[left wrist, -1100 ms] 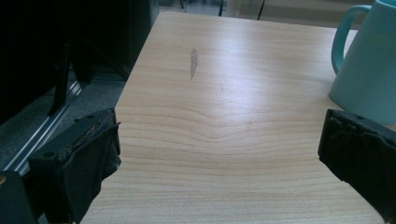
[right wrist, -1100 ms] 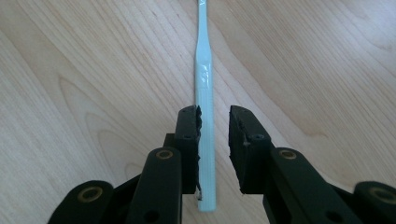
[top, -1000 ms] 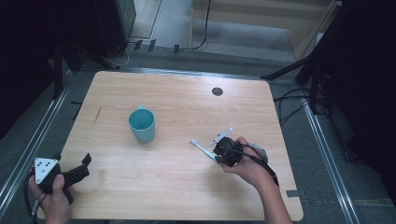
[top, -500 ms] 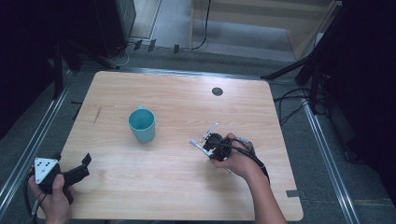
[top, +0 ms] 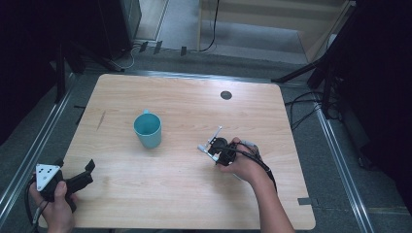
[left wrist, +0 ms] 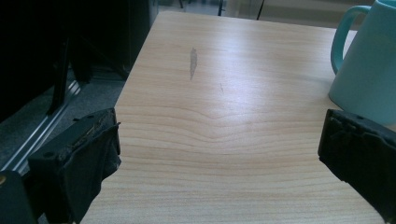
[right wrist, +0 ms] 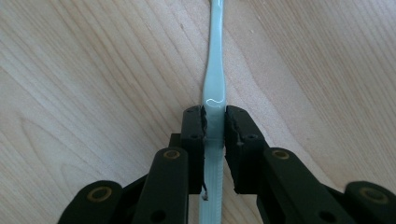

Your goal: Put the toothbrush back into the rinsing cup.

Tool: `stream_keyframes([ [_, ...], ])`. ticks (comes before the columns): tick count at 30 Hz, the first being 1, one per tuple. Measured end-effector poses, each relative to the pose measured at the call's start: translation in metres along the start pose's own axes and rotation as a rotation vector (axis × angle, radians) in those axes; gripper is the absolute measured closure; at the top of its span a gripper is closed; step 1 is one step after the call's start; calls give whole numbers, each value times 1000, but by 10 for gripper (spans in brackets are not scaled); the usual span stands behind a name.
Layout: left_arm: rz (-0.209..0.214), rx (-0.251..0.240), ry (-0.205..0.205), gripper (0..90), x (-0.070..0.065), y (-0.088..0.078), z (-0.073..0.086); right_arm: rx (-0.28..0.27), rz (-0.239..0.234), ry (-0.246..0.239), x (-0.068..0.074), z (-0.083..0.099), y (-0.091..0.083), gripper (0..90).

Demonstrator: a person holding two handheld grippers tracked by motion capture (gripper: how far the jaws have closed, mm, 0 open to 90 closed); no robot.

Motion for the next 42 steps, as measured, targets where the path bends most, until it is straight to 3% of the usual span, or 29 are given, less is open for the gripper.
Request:
stream_keyframes([
  [9,0,-1,-2,0,0,0,0,17,-33,11,3,2,2,792],
  [13,0,-1,-5,0,0,0,0,-17,-55,32,5,2,0,792],
  [14,0,-1,-5,0,0,0,0,-72,-66,41,4,0,-5,792],
  [15,0,0,-4,0,0,0,0,-72,-66,41,4,0,-5,792],
  [18,0,0,-4,0,0,0,0,-155,-62,48,4,-3,-16,792],
  [28,1,-1,-4,0,0,0,0,-301,-48,68,9,-17,-35,792],
  [32,1,-2,-4,0,0,0,0,-409,-36,85,13,-31,-44,792],
  [34,1,-2,-1,0,0,0,0,-432,-36,91,14,-34,-47,792],
  [36,0,-4,0,0,0,0,0,-483,-55,104,18,-40,-51,792],
  [42,-2,-3,4,0,0,0,0,-539,-54,114,22,-48,-57,792],
])
Point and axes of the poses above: each handheld gripper's, and its own axes: y roughly forward along the jaws, z roughly out of its underside, x roughly to its left, the point moved 6 cm from there along y, roughly forward along the jaws, and after that the axes turned 7 degrees about -z, right-handed, at the moved point
